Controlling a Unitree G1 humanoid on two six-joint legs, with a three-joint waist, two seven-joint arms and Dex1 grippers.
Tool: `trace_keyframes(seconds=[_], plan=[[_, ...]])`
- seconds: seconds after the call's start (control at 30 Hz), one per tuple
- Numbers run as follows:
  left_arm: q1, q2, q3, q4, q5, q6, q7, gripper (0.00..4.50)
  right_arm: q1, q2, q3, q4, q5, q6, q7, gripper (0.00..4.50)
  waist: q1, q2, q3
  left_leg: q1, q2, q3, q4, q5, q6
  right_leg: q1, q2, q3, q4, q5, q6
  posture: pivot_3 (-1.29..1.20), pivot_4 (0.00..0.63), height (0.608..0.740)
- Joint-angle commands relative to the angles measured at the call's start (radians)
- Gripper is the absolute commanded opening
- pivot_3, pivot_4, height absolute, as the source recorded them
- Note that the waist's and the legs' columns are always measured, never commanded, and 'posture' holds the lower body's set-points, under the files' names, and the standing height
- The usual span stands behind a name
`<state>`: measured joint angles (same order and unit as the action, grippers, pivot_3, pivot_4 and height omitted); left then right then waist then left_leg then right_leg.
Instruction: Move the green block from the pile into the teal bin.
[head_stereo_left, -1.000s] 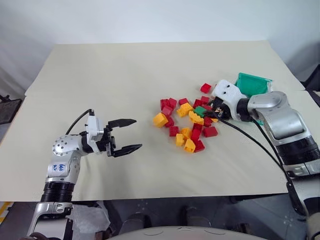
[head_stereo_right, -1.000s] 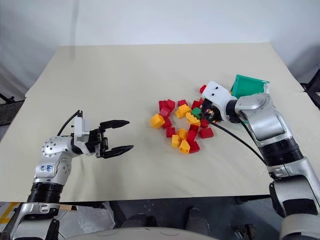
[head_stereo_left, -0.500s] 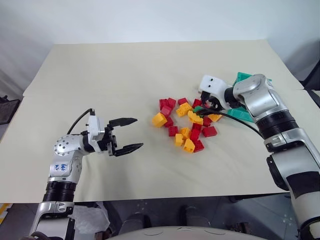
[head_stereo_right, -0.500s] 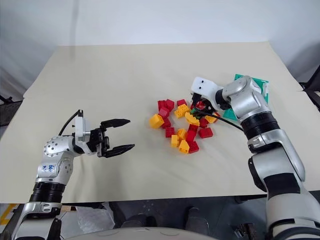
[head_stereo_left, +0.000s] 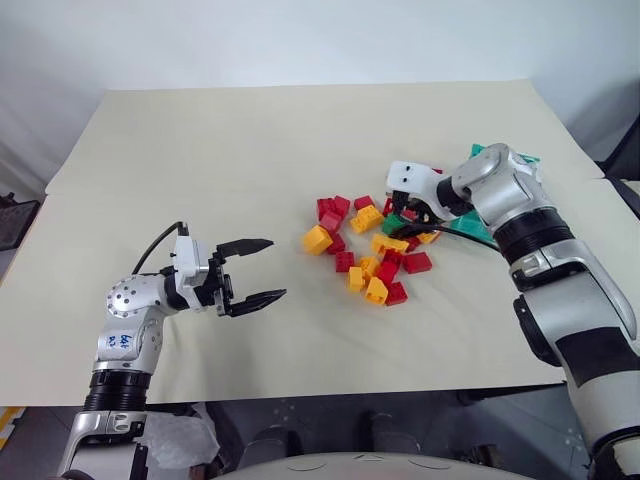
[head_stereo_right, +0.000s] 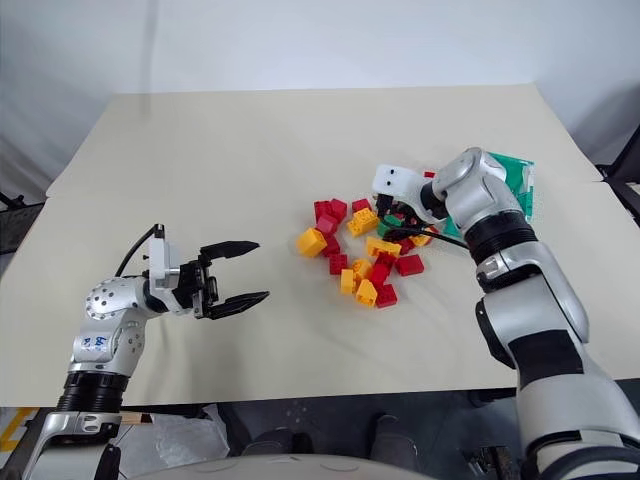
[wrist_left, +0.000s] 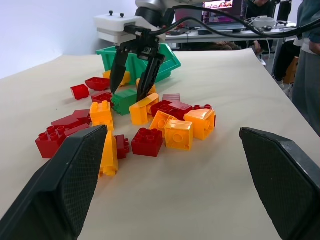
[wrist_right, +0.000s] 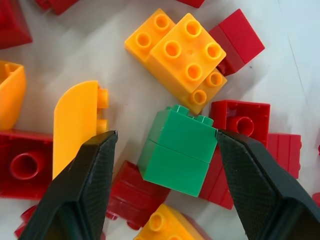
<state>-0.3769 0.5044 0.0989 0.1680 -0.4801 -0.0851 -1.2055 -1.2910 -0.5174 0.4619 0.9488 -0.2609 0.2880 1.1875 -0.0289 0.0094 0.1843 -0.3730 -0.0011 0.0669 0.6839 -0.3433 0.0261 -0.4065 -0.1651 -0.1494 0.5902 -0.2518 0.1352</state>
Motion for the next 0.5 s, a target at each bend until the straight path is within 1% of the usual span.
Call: trace_keyframes(seconds=[0.03,0.23,0.33,0.5], plan=[[-0.042,0.006,0.007,-0.013,0.001,0.016,0.025,4.5,0.0,0.017,0.003,0.076,-0.036,-0.011,-0.015,3.27,0.001,0.0,0.0,0.0,0.0,0.0,0.0,0.0,0.0,0.0,0.0,0.0,0.0,0.0,0.0,0.0,0.15,0.74],[-0.081,-0.007,0.008,-0.024,0.017,0.037,0.092,4.5,-0.015,0.033,-0.005,0.137,-0.061,-0.015,-0.028,3.27,-0.002,0.0,0.0,0.001,0.0,0.0,0.001,0.0,0.0,0.001,0.0,0.001,0.001,0.0,0.0,0.0,0.15,0.74],[-0.081,-0.007,0.008,-0.031,0.014,0.041,0.099,4.5,-0.023,0.036,-0.02,0.144,-0.065,-0.012,-0.037,3.27,-0.002,0.0,0.0,0.001,0.0,0.001,0.001,0.0,0.0,0.0,0.0,0.002,0.001,0.0,0.0,0.0,0.15,0.74],[-0.07,-0.007,0.012,-0.044,0.007,0.041,0.101,4.5,-0.016,0.039,-0.05,0.087,-0.041,0.042,0.003,3.27,-0.001,0.0,0.0,0.0,0.0,0.0,0.001,0.0,0.0,0.0,0.0,0.001,0.0,0.0,0.0,0.0,0.15,0.74]])
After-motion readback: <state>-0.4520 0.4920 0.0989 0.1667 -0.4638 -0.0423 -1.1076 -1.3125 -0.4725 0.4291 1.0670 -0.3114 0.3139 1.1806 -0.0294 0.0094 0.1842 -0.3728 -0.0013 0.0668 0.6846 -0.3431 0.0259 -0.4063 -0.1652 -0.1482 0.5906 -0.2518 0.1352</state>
